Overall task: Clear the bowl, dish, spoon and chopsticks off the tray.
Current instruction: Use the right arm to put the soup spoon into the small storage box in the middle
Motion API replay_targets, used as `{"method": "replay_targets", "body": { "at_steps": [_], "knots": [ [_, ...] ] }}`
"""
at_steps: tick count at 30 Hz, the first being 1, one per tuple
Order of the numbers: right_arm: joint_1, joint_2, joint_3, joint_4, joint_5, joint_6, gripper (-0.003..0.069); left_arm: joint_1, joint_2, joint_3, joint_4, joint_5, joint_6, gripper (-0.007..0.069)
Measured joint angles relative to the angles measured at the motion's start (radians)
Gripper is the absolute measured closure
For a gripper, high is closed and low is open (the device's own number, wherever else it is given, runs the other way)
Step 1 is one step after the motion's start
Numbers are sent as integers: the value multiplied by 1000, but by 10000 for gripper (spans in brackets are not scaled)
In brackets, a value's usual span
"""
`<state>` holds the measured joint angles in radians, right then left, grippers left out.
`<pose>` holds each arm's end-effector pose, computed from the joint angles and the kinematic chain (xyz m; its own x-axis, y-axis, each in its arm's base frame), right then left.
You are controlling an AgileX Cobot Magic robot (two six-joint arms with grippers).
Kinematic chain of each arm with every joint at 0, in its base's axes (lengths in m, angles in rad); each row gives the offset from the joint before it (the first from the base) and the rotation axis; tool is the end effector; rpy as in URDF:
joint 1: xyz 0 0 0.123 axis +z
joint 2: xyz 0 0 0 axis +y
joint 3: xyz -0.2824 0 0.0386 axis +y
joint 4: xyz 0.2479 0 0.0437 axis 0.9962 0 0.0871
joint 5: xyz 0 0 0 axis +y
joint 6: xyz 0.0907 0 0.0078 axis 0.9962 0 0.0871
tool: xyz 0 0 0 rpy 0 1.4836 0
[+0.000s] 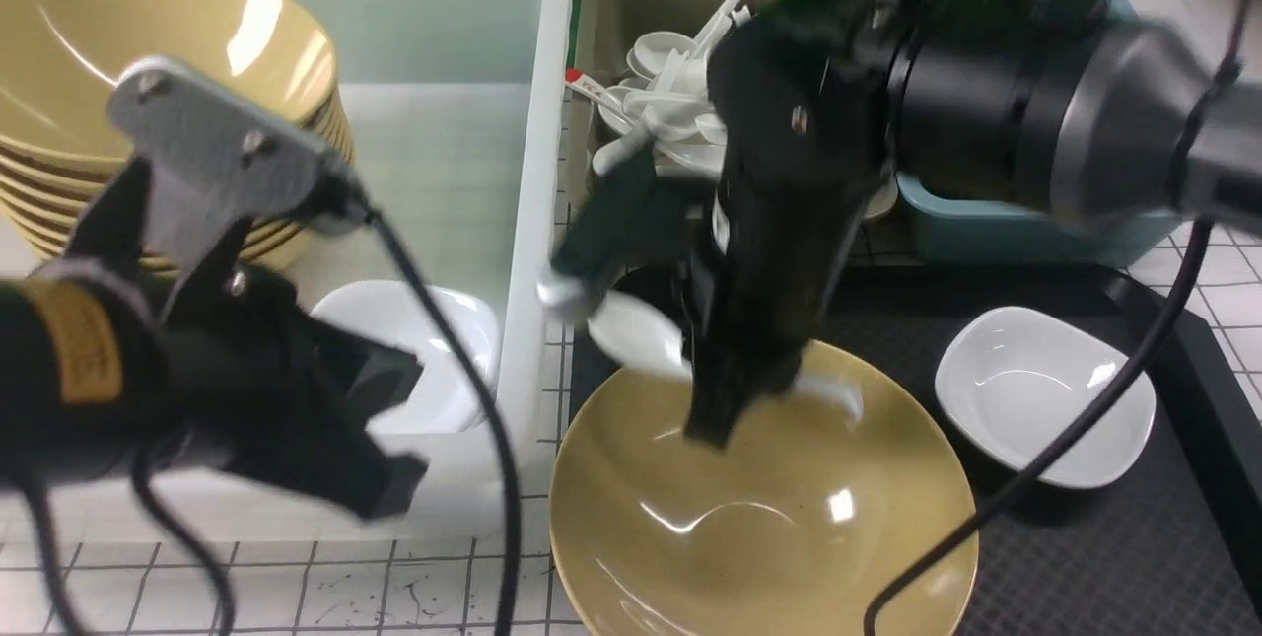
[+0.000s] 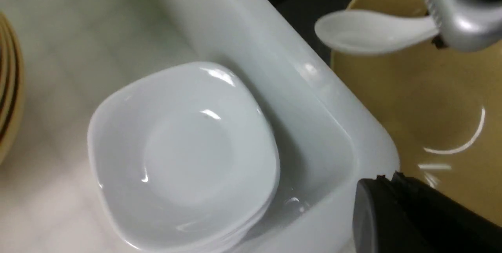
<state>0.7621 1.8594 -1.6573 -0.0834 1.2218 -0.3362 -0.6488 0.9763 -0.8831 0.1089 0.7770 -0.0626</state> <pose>0.2871 0.2641 0.2875 -0.4163 -0.8890 -0.1906 -0.8817 0.4460 -0.1543 0.1549 -0.1087 0.3351 -0.5518 0.4375 -0.7100 0.5678 0.8207 0.0644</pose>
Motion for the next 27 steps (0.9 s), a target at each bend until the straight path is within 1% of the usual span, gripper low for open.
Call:
{"method": "replay_targets", "body": {
  "at_steps": [1,4,6,8,10,11,12,14,15,17,18,19,21,22,25,26,27],
  "knots": [
    [-19,0,-66,-15,-6,2,484,2,34,-58,34,-1,-15,638],
    [-63,0,-138,-20,-43,19,484,33,74,-140,51,-3,-18,638],
    [-104,4,-182,-20,-86,38,484,84,109,-213,49,-7,-11,638],
    [-150,10,-220,-23,-158,77,484,149,138,-267,35,-11,23,638],
    [-195,27,-245,-26,-243,127,484,211,171,-311,-16,-12,79,638],
    [-216,43,-252,-27,-310,160,484,235,189,-322,-53,-14,111,638],
    [-229,55,-255,-28,-340,171,484,245,197,-323,-79,-14,131,638],
    [-260,96,-257,-29,-469,218,484,260,227,-325,-144,-6,177,638],
    [-262,100,-257,-29,-480,223,484,261,232,-325,-157,-3,180,638],
    [-286,154,-257,-30,-608,262,477,262,265,-325,-218,15,215,638],
    [-288,158,-257,-30,-608,262,475,262,268,-325,-227,18,217,638],
    [-295,176,-257,-30,-661,269,463,262,282,-325,-251,30,228,638],
    [-311,221,-257,-31,-761,289,393,262,311,-325,-290,53,245,638],
    [-322,251,-257,-31,-838,317,304,262,339,-325,-313,71,265,638],
    [-336,268,-257,-31,-867,362,180,262,367,-325,-333,87,288,638],
    [-345,265,-257,-31,-850,391,110,262,387,-325,-346,91,301,638],
    [-345,265,-257,-31,-850,391,110,262,389,-325,-346,91,301,638]
  ]
}}
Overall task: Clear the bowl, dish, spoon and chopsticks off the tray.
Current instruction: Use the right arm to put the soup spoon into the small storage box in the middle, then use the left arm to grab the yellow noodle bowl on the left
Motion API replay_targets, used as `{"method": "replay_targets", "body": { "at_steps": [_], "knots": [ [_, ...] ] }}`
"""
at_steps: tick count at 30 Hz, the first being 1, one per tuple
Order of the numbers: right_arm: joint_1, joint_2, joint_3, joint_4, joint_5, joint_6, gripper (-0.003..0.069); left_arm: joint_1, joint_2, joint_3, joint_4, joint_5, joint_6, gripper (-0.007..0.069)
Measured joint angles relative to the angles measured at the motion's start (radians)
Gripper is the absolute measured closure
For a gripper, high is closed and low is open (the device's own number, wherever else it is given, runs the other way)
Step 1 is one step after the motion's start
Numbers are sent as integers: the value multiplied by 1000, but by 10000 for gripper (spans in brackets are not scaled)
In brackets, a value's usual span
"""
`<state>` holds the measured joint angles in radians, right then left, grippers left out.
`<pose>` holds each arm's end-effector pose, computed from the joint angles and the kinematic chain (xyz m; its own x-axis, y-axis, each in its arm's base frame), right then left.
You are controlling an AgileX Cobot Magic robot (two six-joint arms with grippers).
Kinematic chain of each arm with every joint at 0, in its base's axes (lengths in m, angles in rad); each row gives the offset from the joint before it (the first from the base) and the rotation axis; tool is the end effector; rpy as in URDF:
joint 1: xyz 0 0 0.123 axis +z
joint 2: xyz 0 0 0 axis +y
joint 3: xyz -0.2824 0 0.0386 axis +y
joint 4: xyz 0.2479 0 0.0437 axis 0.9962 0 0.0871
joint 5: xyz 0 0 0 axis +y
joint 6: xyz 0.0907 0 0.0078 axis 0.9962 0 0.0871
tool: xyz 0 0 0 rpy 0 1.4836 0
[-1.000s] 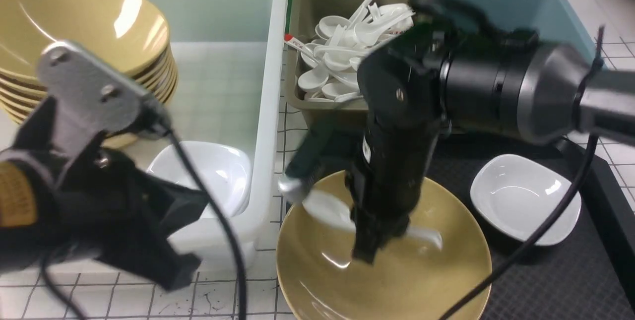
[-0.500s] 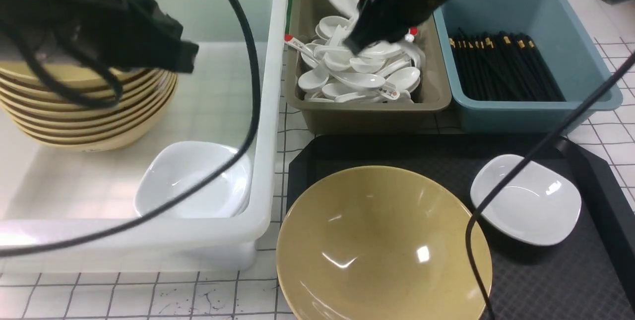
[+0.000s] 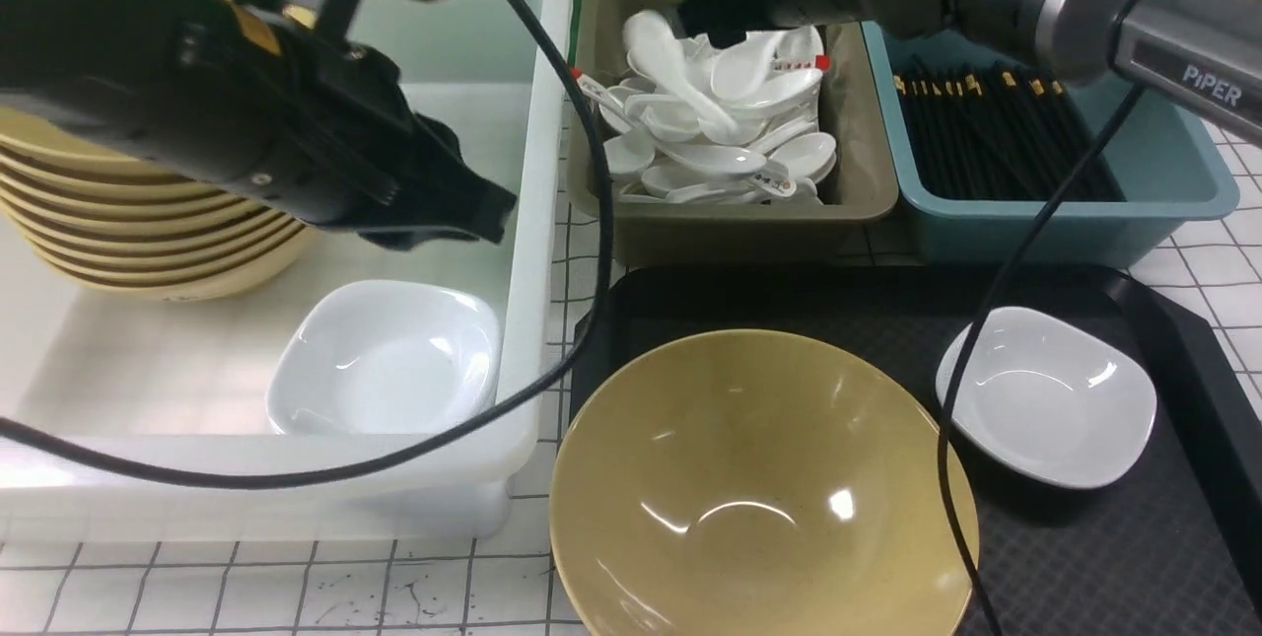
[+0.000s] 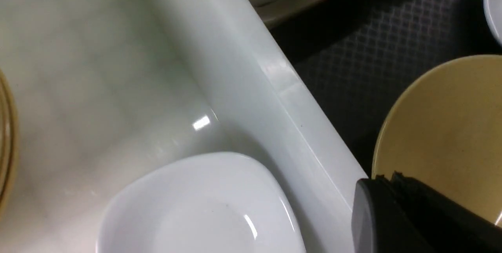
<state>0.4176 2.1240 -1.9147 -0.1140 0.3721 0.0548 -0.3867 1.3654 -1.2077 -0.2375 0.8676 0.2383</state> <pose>0.4704 0.2046 0.2912 -0.4121 -0.2391 -0.8792 -0.3936 0.9170 -0.0648 0.2585 -0.1229 0.3400 -0.6975 0.3721 -0.6124 0.5308 0.8424 -0.0927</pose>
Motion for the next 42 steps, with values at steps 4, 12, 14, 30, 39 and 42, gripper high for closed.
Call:
{"method": "replay_targets", "body": {
  "at_steps": [4,12,14,30,39,42],
  "knots": [
    [-8,-63,-55,0,233,-44,54,0,36,-9,-36,19,23,603],
    [9,-221,-127,0,664,-250,397,-103,204,-203,-111,151,141,326],
    [11,-235,-127,0,732,-277,472,-126,238,-237,-107,170,148,286],
    [14,-707,353,49,882,-367,623,-273,670,-463,35,195,218,72],
    [14,-836,500,106,878,-364,622,-310,707,-464,53,225,208,451],
    [28,-836,503,125,877,-366,622,-309,686,-468,9,264,152,559]
  ]
}}
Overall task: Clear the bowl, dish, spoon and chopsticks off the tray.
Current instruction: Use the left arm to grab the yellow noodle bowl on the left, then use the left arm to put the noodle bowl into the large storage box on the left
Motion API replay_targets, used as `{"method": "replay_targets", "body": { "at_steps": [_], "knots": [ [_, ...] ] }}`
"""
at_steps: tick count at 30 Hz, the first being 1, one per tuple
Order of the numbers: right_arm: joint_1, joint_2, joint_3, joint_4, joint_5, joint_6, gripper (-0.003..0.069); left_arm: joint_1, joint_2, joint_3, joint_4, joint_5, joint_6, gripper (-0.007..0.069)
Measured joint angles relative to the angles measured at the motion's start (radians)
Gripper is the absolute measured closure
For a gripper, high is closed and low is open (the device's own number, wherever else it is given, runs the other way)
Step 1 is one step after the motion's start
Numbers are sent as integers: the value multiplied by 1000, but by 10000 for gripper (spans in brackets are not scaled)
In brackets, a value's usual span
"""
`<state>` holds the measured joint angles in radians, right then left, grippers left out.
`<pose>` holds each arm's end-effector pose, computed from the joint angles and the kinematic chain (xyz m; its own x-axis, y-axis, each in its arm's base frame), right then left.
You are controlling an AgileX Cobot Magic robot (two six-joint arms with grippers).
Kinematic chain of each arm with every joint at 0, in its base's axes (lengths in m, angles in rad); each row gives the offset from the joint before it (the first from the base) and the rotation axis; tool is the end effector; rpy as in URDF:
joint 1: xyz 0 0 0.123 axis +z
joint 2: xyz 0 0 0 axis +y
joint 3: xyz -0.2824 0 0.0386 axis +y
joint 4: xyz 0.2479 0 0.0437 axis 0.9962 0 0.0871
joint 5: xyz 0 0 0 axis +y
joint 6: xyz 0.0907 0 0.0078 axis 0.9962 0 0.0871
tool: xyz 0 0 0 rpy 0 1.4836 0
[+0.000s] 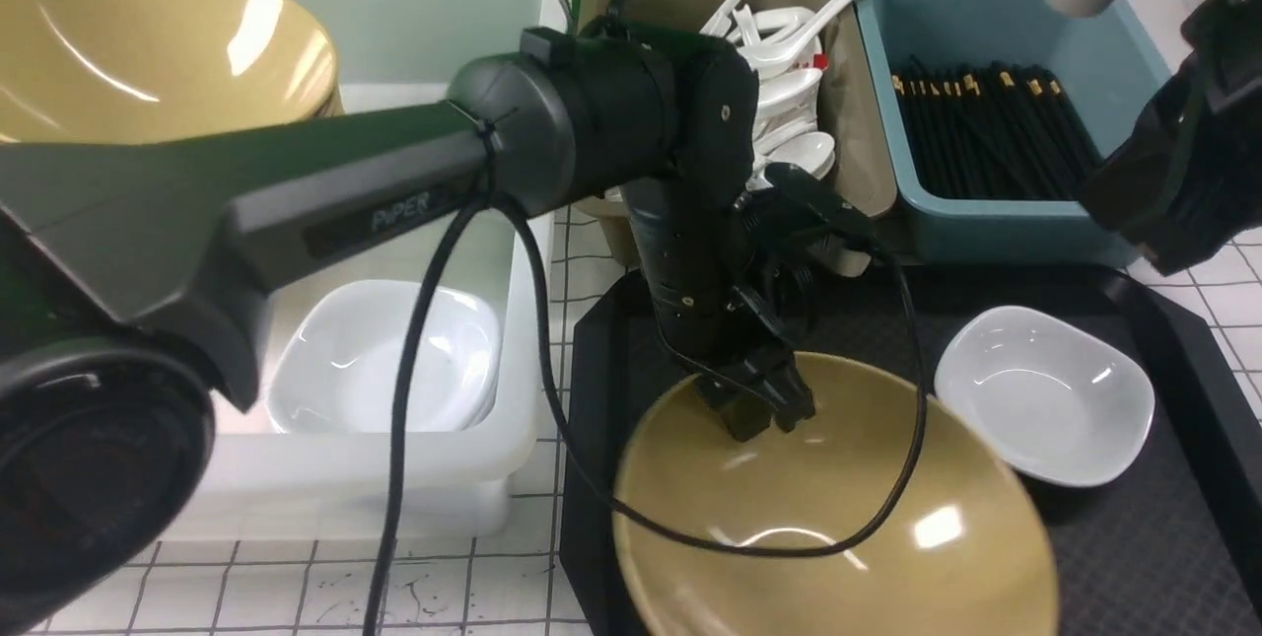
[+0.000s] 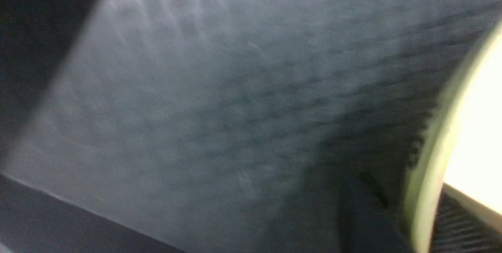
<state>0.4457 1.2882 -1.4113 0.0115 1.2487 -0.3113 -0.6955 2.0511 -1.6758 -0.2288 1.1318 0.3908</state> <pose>0.2207 0.1065 0.4003 -0.6089 -0.6265 -0.4866 -0.6510 0.7451 -0.1448 0.3147 -0.2870 0.2174 -0.5378 0.8160 -0.2120 0.8430 0.5172 -0.1478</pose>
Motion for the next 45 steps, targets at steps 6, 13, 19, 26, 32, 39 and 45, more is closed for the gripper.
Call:
{"method": "replay_targets", "body": {
  "at_steps": [6,13,19,26,32,39,45],
  "knots": [
    [95,-4,0,7,-33,-1,622,30,-66,-2,-5,39,-57,615],
    [264,2,-44,18,-93,-1,622,251,-279,5,-97,42,-79,617],
    [368,29,-160,21,-118,-11,622,580,-440,5,-283,34,-80,617],
    [407,46,-202,21,-131,-34,622,987,-490,5,-385,-30,-83,617],
    [407,55,-202,18,-131,-37,622,1162,-455,6,-363,-85,-126,610],
    [407,83,-202,16,-129,-48,621,1168,-359,6,-274,-97,-145,527],
    [407,91,-202,13,-118,-53,619,1168,-319,6,-208,-96,-156,363]
  ]
}}
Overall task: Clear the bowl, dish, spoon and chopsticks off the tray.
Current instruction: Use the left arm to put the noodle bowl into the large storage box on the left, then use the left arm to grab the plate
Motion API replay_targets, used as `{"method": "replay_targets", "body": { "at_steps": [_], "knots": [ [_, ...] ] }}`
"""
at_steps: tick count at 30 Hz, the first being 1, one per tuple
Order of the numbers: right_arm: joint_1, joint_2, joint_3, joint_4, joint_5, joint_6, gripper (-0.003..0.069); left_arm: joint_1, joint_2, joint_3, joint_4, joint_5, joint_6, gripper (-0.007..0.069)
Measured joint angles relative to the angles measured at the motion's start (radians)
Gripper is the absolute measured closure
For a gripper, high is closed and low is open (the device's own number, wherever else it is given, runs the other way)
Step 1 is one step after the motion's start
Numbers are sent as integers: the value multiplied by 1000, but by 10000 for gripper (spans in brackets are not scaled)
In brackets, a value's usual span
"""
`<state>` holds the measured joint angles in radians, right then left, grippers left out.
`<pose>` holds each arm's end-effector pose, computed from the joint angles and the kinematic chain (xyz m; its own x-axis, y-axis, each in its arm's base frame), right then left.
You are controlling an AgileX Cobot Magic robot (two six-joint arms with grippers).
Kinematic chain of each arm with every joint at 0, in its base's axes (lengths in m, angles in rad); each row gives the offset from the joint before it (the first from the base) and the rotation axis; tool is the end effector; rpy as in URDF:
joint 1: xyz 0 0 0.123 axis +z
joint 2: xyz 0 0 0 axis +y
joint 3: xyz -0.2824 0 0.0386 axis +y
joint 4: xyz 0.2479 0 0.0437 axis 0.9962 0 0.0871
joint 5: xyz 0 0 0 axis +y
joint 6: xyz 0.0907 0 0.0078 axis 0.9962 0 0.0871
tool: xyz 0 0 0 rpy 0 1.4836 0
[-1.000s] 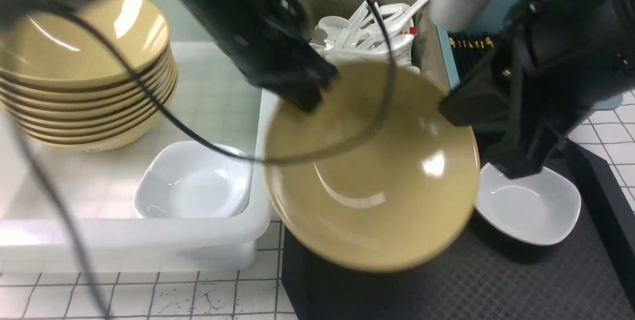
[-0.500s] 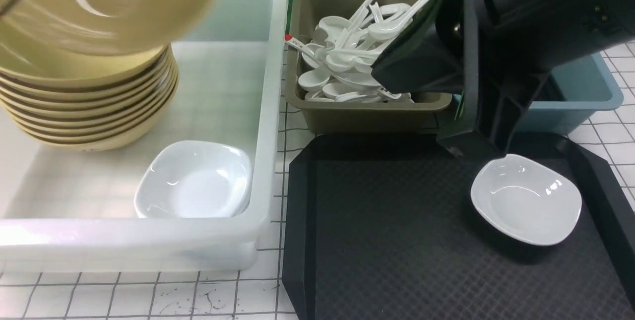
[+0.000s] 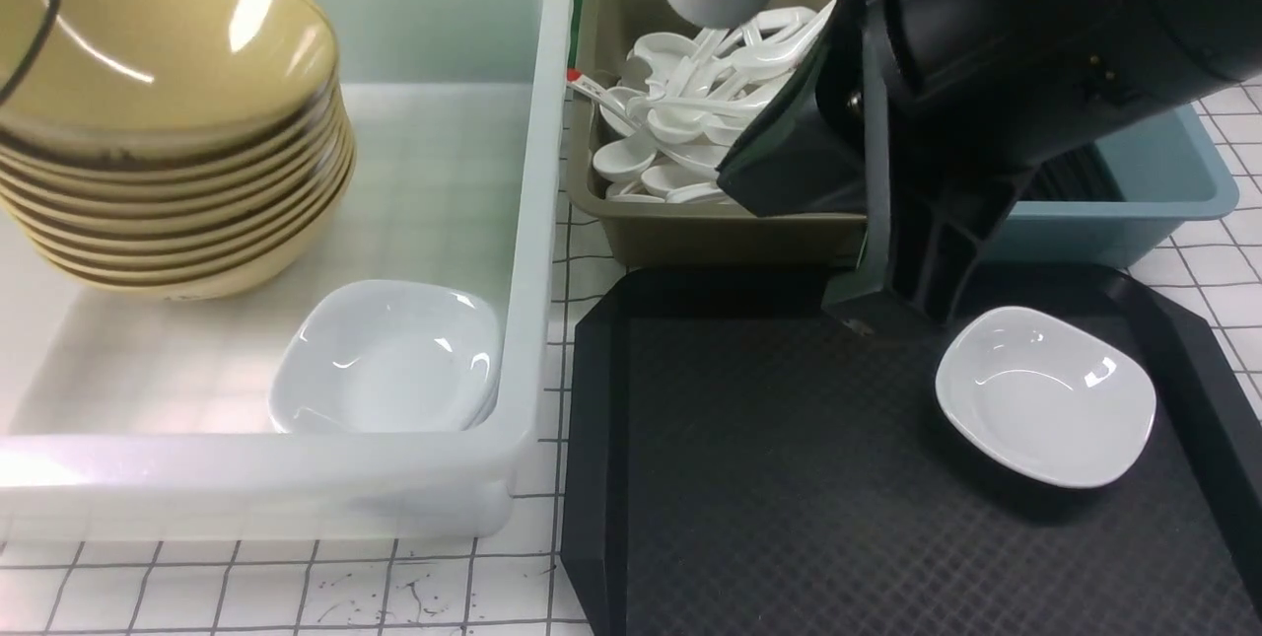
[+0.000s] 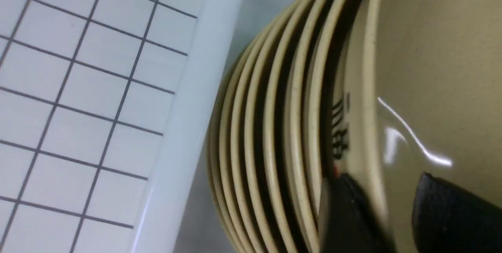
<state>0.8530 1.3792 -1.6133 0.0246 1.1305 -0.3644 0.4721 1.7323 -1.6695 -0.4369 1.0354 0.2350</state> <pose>0.1812 0.2106 0.4416 -0.1820 -0.7352 -0.6530 -0.8808 0.4170 -0.2241 0.3550 0.1441 0.3537 -0.7333 -0.3733 -0.5683 -0.2387 0.9240 -0.2989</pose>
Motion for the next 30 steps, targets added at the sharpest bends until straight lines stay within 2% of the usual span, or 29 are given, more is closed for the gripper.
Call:
{"method": "replay_targets", "body": {
  "at_steps": [2,6,10,14,17,21,22,23,27,28,29,30],
  "knots": [
    [0,0,0,-1,1,0,617,0,0,0,20,0,0,261],
    [0,0,0,-4,7,0,617,0,-7,0,36,5,-1,132],
    [0,0,0,-25,28,1,617,0,-61,-3,61,29,-1,78],
    [-4,0,0,-88,66,51,616,-22,-142,-17,66,63,-4,74],
    [-41,-3,14,-120,103,103,615,-155,-212,-22,61,72,-5,95],
    [-117,-38,124,-127,113,156,613,-432,-231,-24,83,87,-3,129],
    [-126,-48,151,-128,113,163,613,-464,-229,-24,96,91,-3,134],
    [-155,-76,220,-129,112,179,612,-578,-213,-24,130,99,-4,144],
    [-243,-198,440,-130,78,226,613,-878,-124,-24,232,108,-40,155],
    [-269,-236,493,-130,67,238,613,-931,-101,-24,242,105,-53,155],
    [-274,-243,503,-130,63,242,613,-941,-96,-24,245,104,-55,155],
    [-309,-290,560,-130,54,257,613,-1004,-53,-24,252,96,-64,156]
  ]
}}
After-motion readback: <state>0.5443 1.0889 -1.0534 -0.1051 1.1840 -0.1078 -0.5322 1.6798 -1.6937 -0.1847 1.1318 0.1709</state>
